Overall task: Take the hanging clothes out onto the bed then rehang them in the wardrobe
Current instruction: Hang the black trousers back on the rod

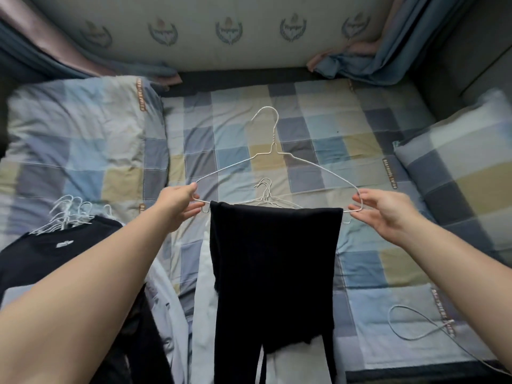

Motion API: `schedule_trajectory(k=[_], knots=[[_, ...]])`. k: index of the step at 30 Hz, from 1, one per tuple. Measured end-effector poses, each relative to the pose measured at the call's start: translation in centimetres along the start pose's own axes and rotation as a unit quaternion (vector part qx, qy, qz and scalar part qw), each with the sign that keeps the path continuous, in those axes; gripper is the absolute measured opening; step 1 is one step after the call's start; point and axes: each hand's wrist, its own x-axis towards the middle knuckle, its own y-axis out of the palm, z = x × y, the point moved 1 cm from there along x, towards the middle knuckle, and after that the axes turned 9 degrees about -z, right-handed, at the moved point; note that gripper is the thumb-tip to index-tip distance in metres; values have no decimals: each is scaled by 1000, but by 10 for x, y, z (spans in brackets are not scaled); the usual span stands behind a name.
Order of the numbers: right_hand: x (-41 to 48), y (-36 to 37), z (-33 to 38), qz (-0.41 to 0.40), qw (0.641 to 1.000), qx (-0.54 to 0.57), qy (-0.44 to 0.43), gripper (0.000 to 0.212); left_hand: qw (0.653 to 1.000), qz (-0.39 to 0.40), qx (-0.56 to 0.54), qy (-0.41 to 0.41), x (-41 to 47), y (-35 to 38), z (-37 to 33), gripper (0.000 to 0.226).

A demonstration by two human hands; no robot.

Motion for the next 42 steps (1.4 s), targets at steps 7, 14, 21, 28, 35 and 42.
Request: schedule_trajectory(k=[7, 14, 21, 28, 35, 42], knots=[[-125, -66, 69, 34, 989, 10, -146, 10, 994, 15, -68, 79, -131, -57, -63, 19], [-194, -116, 135, 17, 946, -9, -323, 11, 975, 37, -128, 180, -224, -74, -123, 19], [-263, -150, 226, -6, 859, -103, -501, 9, 944, 68, -164, 277, -293, -73, -197, 20], [-360, -161, 258, -25, 790, -218, -572, 10, 927, 160, -150, 304, -325, -60, -240, 31], [-423, -156, 217, -26, 856, -167, -489, 10, 907, 267, -34, 323, -353, -20, -231, 27], [-443, -209, 154, -62, 910, -82, -402, 17, 851, 385, 73, 351, -397, 45, -186, 27]])
